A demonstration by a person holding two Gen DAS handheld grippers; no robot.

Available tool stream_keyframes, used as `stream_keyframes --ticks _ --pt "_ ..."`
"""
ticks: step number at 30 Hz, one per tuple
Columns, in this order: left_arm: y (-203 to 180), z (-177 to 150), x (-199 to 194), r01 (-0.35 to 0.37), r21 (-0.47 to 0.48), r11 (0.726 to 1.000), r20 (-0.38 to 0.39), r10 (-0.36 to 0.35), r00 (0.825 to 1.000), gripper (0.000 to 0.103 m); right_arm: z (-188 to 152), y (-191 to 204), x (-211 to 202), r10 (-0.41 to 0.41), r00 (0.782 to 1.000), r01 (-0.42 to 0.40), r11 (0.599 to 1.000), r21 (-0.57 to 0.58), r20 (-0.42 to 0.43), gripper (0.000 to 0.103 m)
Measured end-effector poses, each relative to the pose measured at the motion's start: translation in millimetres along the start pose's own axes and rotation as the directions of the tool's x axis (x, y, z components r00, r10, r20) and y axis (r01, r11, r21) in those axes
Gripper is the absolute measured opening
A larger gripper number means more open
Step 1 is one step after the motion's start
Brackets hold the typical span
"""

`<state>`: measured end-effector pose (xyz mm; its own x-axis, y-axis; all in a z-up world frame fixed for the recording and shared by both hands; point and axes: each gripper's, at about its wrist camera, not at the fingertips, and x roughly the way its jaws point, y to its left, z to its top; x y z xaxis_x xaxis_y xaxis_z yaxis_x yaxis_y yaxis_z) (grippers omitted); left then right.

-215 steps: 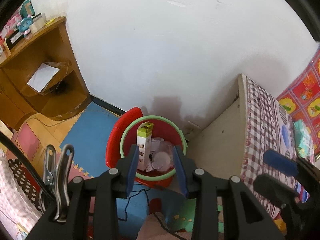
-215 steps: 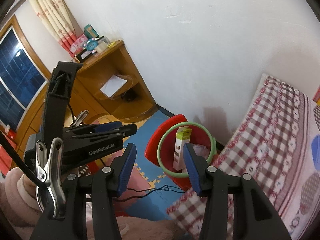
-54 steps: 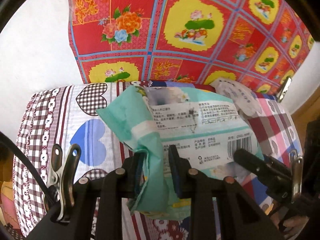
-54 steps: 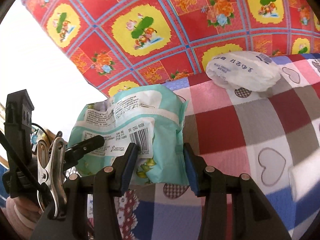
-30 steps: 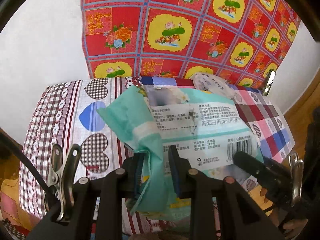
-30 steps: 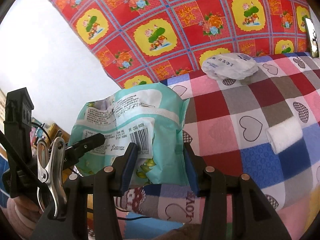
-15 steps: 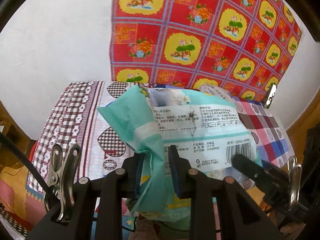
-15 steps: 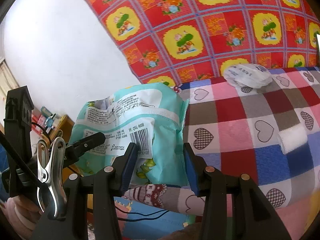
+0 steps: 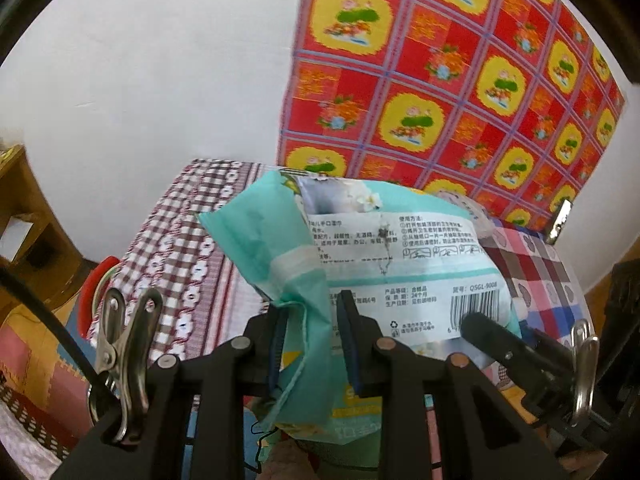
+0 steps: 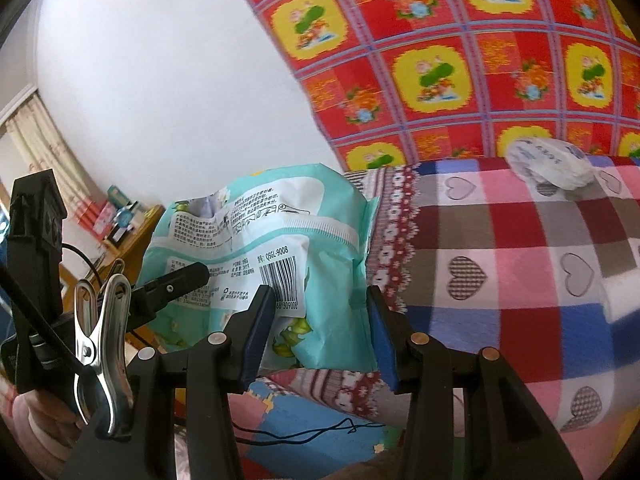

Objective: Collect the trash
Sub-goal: 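Carry the teal wipes package in both tools over the red bucket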

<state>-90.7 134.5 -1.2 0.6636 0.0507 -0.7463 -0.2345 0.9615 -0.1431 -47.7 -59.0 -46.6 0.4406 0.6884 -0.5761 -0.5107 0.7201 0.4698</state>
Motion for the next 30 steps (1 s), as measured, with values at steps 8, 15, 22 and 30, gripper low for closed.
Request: stream_keyframes --ticks 8,15,22,30 --pt "31.3 -8.0 -18.2 -0.051 -0.055 0.997 0.034 0.053 0.998 0.026 -0.4 30.1 22.9 0.062 0.998 -0.064 0.996 -0.065 -0.033 0.047" --pt "69.1 -13.3 -30.9 -0.091 -0.135 0.987 0.06 0.1 0.993 0.026 6.5 65.3 52.8 0.107 0.992 -0.116 0.984 -0.132 -0.072 0.047" --pt "116.1 -8.7 -38.4 -0.126 -0.203 0.971 0.069 0.143 0.987 0.026 17.9 104.4 95.7 0.143 0.984 -0.16 0.973 -0.169 -0.108 0.047" --pt "182.3 12.5 -27.3 -0.141 -0.255 0.957 0.058 0.161 0.985 0.026 40.3 150.8 160.5 0.146 0.977 -0.177 0.963 -0.204 -0.157 0.047"
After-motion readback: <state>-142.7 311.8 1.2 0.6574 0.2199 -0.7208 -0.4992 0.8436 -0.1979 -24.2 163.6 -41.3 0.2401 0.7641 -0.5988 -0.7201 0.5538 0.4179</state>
